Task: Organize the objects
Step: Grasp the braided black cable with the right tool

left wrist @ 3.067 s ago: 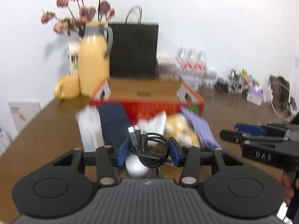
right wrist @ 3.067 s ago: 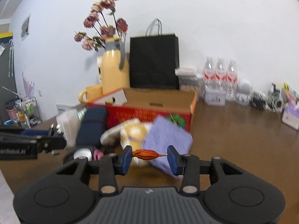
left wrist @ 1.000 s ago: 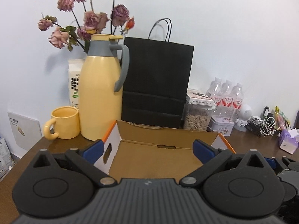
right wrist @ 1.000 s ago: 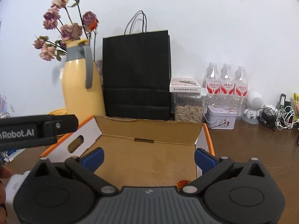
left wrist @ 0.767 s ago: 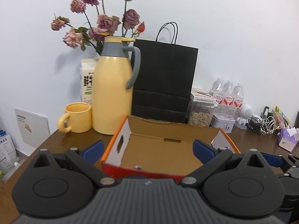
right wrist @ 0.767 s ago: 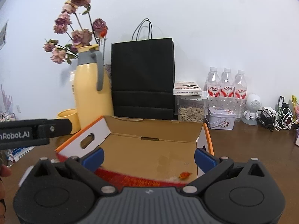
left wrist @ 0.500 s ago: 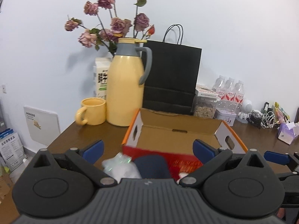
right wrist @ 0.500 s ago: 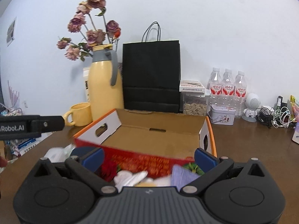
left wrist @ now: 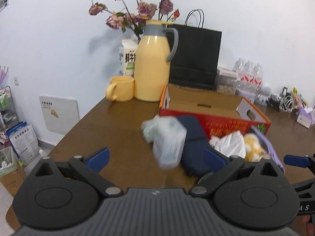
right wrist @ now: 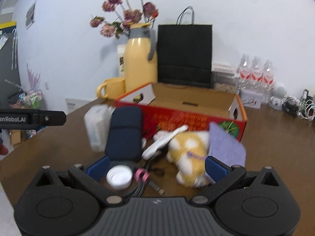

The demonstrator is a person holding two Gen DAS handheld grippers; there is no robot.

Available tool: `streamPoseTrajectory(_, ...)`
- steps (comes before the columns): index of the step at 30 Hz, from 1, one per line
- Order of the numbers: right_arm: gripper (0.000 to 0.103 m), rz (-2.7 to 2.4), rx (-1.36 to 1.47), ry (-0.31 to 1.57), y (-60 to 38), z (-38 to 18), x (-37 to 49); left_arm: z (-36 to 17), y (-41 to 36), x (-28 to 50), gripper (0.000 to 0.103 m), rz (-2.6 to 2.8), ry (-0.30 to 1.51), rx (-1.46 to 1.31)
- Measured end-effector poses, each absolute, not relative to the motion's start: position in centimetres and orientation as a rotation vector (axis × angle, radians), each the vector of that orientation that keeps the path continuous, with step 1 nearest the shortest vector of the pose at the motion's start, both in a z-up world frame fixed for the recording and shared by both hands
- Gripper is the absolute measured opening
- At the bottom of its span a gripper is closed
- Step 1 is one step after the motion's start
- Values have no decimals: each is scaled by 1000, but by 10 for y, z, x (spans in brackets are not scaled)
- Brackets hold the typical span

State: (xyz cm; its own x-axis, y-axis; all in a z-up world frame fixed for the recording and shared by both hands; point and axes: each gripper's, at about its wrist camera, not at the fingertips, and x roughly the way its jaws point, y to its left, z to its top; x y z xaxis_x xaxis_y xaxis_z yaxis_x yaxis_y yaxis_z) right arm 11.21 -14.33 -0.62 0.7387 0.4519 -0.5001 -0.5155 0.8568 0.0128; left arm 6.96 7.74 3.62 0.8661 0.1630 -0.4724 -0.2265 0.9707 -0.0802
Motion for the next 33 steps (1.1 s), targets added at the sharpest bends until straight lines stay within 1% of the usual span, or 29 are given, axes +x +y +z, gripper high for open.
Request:
streamPoseTrajectory(7,103,585,-159,549,-127,-15,106,20,88,53,103,209,531,-137)
streamPoseTrajectory(13,103,650,-213,596,-111,-14,115,16,99,48,103,216,548,-161)
streamPoseTrajectory(24,103,746,-366,787,-66,-42,158,4,117,34,103,225,594,-191)
streamPoseTrajectory(26,103,757,-342,812,-66,-46,165,1,119,31,103,230,601,-195)
streamPoseTrajectory(33,103,756,-318,766,-72,-50,160,-6,122,28,103,228,624,-210)
